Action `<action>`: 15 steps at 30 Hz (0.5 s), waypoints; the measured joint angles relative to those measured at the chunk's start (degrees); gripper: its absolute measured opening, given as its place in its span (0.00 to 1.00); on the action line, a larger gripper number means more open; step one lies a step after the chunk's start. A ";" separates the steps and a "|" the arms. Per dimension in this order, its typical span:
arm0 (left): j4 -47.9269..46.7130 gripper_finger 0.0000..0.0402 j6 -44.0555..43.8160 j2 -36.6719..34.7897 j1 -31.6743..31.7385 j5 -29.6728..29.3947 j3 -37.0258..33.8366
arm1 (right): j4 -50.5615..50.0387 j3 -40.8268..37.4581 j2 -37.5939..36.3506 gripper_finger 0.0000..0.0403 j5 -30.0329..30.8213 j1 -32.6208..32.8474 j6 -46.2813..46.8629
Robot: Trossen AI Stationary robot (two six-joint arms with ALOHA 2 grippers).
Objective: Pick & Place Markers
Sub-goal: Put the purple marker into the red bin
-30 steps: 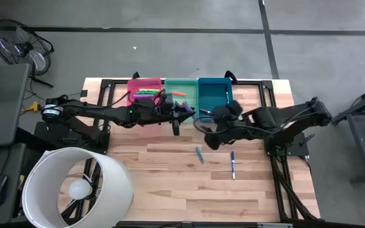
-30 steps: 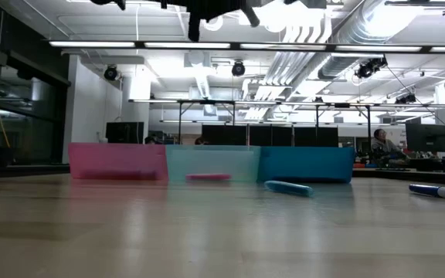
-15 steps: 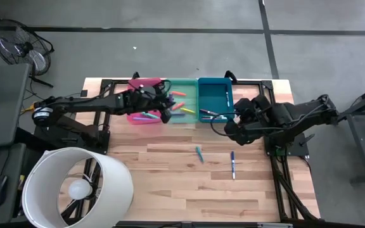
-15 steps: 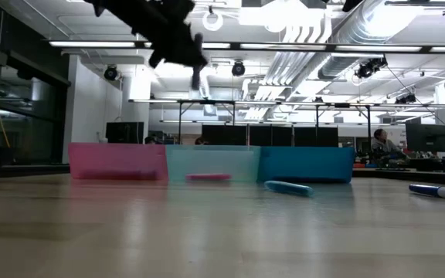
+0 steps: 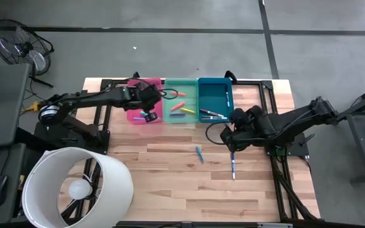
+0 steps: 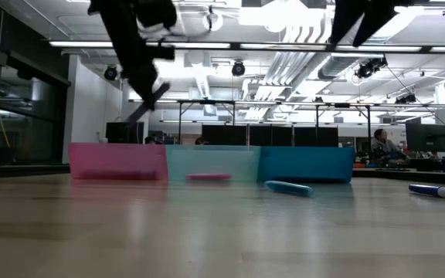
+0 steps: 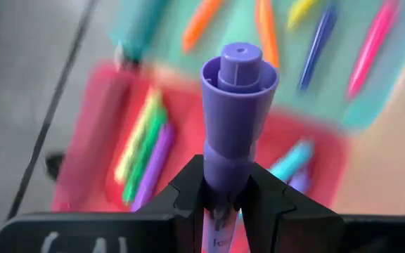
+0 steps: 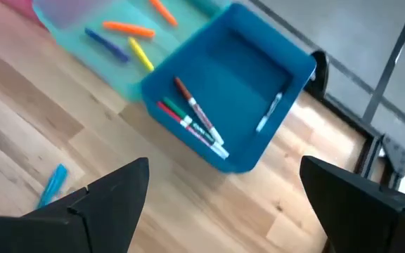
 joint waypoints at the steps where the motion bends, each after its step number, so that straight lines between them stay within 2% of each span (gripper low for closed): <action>1: -1.61 0.15 0.70 0.97 0.52 0.01 -0.13 | 1.04 -1.24 0.00 0.89 -0.50 0.03 0.56; 7: -4.74 0.15 4.51 7.02 3.58 0.05 -0.14 | 7.54 -7.01 0.02 0.89 -2.51 0.51 4.40; 15: -5.24 0.15 11.46 14.53 6.58 1.31 -0.16 | 13.90 -10.62 0.02 0.89 -4.90 0.55 5.69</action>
